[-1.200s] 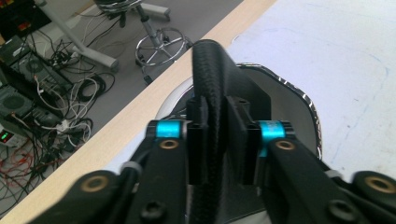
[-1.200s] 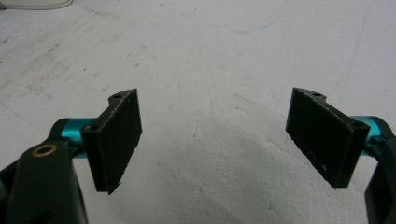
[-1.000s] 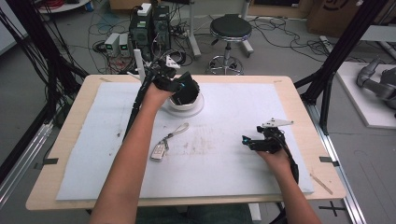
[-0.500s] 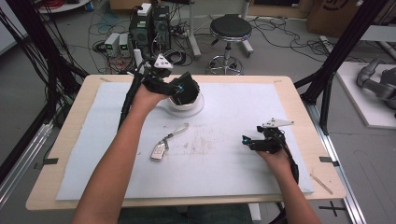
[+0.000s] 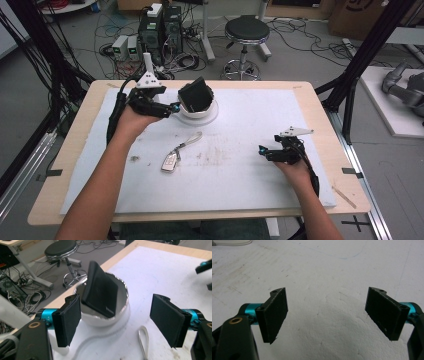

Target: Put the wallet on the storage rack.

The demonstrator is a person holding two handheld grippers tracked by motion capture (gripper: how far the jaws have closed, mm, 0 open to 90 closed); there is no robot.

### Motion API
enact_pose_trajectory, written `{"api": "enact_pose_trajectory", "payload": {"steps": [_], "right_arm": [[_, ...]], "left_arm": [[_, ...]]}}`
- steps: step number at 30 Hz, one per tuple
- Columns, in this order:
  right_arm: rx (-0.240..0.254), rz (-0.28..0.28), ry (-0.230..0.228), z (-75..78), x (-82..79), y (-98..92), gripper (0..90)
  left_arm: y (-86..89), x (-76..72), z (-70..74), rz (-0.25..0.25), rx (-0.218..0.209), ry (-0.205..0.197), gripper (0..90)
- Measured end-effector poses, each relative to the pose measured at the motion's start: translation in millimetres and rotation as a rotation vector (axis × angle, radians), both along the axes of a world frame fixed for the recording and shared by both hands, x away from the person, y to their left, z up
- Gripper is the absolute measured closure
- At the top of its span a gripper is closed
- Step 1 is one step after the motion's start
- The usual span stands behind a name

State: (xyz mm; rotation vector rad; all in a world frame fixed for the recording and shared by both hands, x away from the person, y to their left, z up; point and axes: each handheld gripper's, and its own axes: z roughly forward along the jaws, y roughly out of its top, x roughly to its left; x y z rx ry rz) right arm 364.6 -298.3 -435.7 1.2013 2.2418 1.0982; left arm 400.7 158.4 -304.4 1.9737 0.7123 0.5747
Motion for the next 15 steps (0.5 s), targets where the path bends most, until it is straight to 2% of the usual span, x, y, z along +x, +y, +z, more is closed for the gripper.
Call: {"api": "enact_pose_trajectory", "payload": {"steps": [2,6,9,12,13,15], "right_arm": [[0.0,-0.001,0.0,-0.1,0.1,0.1,18.6],[0.001,0.003,0.002,-0.2,0.4,-0.4,18.6],[0.003,0.001,-0.002,0.2,0.1,-0.4,18.6],[0.003,0.002,-0.001,0.6,-0.4,-0.3,18.6],[0.003,0.001,0.0,0.5,-0.4,-0.2,18.6],[0.001,0.006,0.004,-0.2,0.3,0.2,18.6]], "left_arm": [[5.6,-7.6,-9.9,0.0,-0.04,0.016,24.7],[12.8,-20.4,-27.0,0.002,-0.047,0.02,24.4],[18.3,-30.7,-41.3,0.003,-0.088,0.032,23.9],[23.2,-39.0,-57.1,0.003,-0.154,0.049,23.8],[24.3,-40.9,-62.1,0.001,-0.163,0.053,23.8],[26.2,-40.7,-69.1,0.017,-0.143,0.082,23.8]]}}
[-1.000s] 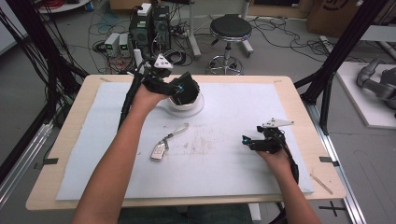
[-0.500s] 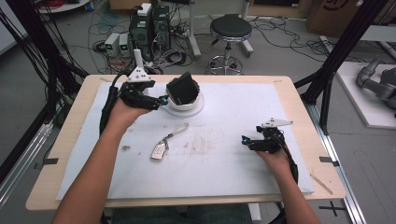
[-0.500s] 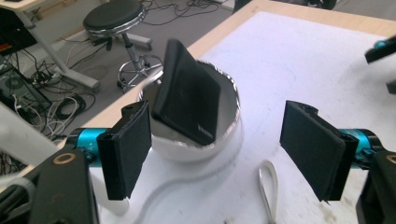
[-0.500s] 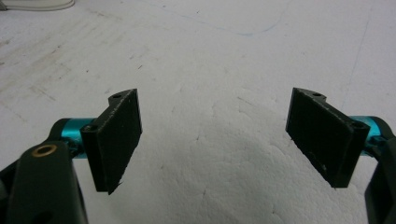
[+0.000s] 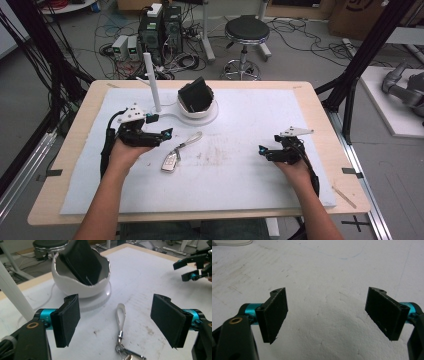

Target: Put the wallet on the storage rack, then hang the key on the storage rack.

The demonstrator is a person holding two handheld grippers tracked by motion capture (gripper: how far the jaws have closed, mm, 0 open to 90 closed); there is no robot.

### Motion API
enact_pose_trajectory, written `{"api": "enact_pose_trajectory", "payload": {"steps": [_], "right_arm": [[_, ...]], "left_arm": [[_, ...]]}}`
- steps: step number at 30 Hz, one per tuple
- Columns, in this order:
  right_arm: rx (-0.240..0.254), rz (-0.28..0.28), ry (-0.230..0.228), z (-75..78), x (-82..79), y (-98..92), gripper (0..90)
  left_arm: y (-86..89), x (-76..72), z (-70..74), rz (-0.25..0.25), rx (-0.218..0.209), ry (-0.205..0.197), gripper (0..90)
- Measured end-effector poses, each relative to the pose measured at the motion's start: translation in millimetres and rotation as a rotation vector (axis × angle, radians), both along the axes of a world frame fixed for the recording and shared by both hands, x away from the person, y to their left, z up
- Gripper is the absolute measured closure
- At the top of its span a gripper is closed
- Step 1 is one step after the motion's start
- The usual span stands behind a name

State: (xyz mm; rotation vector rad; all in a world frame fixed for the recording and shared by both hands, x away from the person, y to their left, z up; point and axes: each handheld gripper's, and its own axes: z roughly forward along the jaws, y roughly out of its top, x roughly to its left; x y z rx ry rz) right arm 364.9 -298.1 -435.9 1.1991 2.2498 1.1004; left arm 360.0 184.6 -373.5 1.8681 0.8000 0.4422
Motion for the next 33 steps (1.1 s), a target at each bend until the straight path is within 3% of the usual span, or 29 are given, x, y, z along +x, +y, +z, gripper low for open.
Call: {"api": "enact_pose_trajectory", "payload": {"steps": [8,19,33], "right_arm": [[-0.001,0.007,-0.006,0.3,0.3,0.7,18.6],[-0.001,0.015,-0.003,-1.0,1.7,2.6,18.6],[-0.016,0.026,-0.01,1.8,3.3,9.5,18.6]], "left_arm": [[8.6,-2.7,-13.2,0.011,0.0,0.03,21.7],[15.8,-4.7,-12.6,0.012,0.001,0.032,21.3],[5.4,-3.4,-24.9,0.003,0.021,0.05,21.3]]}}
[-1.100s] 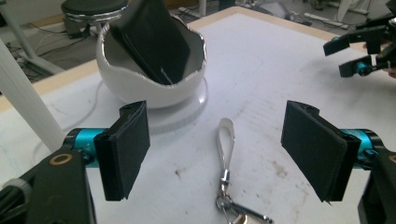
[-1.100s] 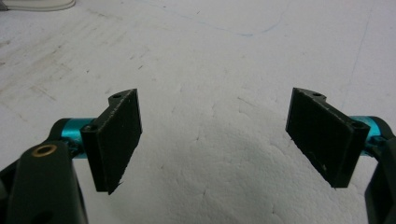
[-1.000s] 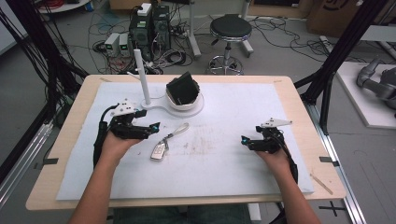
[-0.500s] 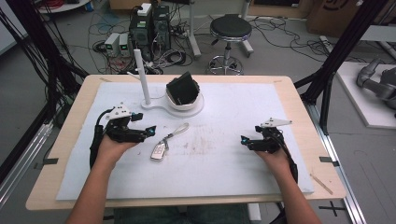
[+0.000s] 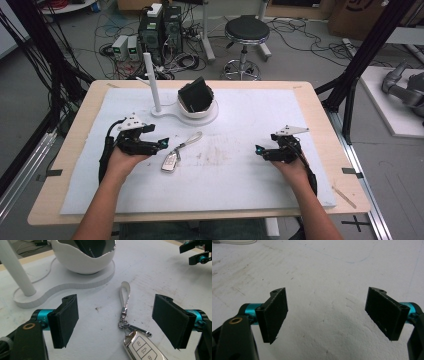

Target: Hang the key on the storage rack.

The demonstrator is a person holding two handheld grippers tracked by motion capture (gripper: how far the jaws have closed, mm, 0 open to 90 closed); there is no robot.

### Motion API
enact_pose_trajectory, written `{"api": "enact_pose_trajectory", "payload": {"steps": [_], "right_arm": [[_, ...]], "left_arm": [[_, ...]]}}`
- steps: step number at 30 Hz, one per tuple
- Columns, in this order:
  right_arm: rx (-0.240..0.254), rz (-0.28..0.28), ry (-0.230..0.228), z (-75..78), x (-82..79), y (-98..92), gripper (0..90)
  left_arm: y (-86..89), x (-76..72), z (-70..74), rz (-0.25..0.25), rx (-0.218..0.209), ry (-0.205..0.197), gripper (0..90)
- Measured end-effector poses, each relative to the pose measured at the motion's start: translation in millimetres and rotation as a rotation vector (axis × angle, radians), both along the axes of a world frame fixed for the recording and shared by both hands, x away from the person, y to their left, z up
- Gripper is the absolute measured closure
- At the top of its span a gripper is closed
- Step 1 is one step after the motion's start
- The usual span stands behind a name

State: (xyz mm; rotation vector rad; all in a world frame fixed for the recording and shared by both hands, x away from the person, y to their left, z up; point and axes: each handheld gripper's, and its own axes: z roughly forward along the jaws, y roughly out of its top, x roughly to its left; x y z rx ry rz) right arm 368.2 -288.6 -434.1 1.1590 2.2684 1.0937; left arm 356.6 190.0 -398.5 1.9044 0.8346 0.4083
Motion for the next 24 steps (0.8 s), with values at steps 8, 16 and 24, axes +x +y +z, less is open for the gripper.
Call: {"api": "enact_pose_trajectory", "payload": {"steps": [8,16,24], "right_arm": [[-0.001,-0.001,-0.001,1.1,-1.9,0.3,18.6],[-0.009,0.005,0.0,1.2,-4.7,1.4,18.6],[-0.008,0.005,-0.005,1.9,-7.8,1.4,18.6]], "left_arm": [[-19.7,10.6,-13.2,-0.006,0.028,0.034,21.3],[-39.0,19.3,-24.8,-0.026,0.077,0.06,21.3],[-55.0,28.8,-39.9,-0.034,0.156,0.098,21.7]]}}
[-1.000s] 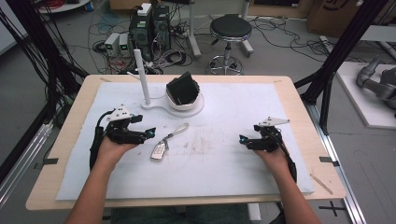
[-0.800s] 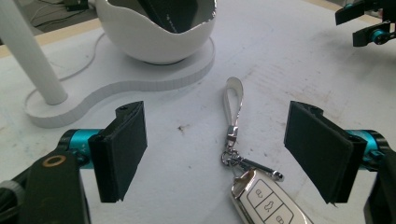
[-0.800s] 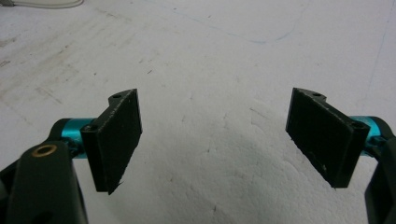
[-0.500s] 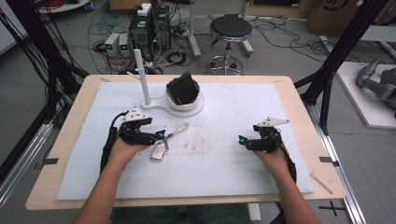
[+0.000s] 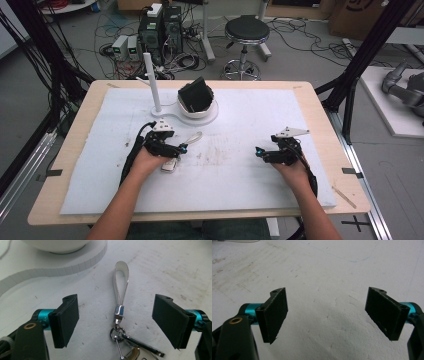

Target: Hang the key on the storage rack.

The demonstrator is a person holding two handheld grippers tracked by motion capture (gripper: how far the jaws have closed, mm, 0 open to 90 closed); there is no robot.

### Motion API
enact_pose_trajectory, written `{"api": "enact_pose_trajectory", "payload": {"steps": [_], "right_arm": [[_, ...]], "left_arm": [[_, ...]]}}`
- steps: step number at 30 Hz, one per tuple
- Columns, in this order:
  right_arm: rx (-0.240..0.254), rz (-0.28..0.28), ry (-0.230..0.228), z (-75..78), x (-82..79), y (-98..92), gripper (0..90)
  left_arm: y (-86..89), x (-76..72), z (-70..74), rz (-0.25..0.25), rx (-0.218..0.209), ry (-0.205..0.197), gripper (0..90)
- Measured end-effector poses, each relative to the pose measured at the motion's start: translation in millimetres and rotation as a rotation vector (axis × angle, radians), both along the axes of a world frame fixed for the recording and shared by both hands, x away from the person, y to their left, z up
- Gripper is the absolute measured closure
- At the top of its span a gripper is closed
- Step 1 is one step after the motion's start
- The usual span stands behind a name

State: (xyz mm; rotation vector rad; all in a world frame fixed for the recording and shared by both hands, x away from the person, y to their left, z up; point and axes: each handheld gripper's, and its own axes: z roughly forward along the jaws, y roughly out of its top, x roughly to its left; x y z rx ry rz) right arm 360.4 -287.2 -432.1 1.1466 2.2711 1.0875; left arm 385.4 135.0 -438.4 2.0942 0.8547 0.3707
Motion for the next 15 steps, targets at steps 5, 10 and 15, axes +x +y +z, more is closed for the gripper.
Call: {"api": "enact_pose_trajectory", "payload": {"steps": [5,10,15], "right_arm": [[0.002,-0.001,0.0,0.0,-0.7,-1.6,18.6],[0.006,-0.003,0.006,0.1,-0.6,-2.2,18.6],[0.01,0.014,0.008,-0.7,-0.1,-2.3,18.6]], "left_arm": [[-4.5,3.6,-6.8,-0.003,0.028,0.025,27.1],[-7.5,4.6,-11.1,0.005,0.053,0.033,32.5],[-11.9,2.4,-10.2,0.008,0.078,0.004,46.9]]}}
